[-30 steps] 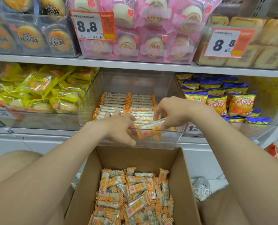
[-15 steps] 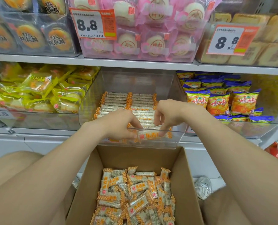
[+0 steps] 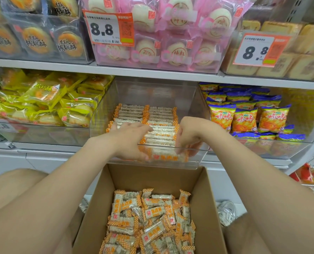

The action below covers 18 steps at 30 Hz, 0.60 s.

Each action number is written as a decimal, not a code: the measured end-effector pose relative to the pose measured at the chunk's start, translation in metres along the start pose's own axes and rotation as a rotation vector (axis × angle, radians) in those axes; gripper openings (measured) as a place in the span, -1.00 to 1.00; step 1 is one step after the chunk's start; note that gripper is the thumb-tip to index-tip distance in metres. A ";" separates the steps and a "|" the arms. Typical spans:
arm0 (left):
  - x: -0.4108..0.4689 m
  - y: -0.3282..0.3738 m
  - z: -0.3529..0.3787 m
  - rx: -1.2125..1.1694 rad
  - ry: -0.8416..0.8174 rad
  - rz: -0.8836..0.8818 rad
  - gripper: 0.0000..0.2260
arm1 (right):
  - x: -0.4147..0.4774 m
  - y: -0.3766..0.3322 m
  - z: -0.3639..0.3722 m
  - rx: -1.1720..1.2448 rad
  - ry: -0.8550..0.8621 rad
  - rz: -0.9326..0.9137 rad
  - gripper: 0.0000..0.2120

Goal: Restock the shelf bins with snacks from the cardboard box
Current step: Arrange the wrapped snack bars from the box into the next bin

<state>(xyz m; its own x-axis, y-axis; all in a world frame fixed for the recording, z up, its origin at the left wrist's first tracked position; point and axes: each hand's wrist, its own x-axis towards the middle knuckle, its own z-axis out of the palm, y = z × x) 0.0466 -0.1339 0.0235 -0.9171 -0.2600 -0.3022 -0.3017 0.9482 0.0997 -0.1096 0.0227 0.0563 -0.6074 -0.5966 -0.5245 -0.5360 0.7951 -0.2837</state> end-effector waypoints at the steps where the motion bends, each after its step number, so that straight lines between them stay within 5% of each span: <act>1: -0.002 0.000 0.002 0.025 -0.021 -0.038 -0.17 | 0.001 -0.001 0.001 0.032 -0.026 0.037 -0.55; 5: -0.006 0.002 0.010 0.041 -0.071 -0.035 -0.29 | 0.008 -0.004 0.005 0.089 -0.050 0.117 -0.34; 9: -0.009 0.004 0.008 0.039 -0.068 0.006 -0.38 | 0.011 -0.011 0.014 0.028 0.096 0.107 -0.55; 14: -0.009 0.000 0.010 0.042 -0.037 0.044 -0.44 | 0.003 -0.025 0.015 0.212 -0.014 0.110 -0.26; 18: -0.008 0.000 0.013 0.041 0.013 0.024 -0.37 | 0.008 -0.019 0.014 0.169 0.066 0.130 -0.27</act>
<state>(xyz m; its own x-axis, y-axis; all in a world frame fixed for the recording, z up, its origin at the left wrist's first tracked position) 0.0570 -0.1294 0.0132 -0.9274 -0.2387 -0.2880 -0.2684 0.9609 0.0676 -0.0961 0.0041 0.0456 -0.7052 -0.4890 -0.5134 -0.3476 0.8696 -0.3507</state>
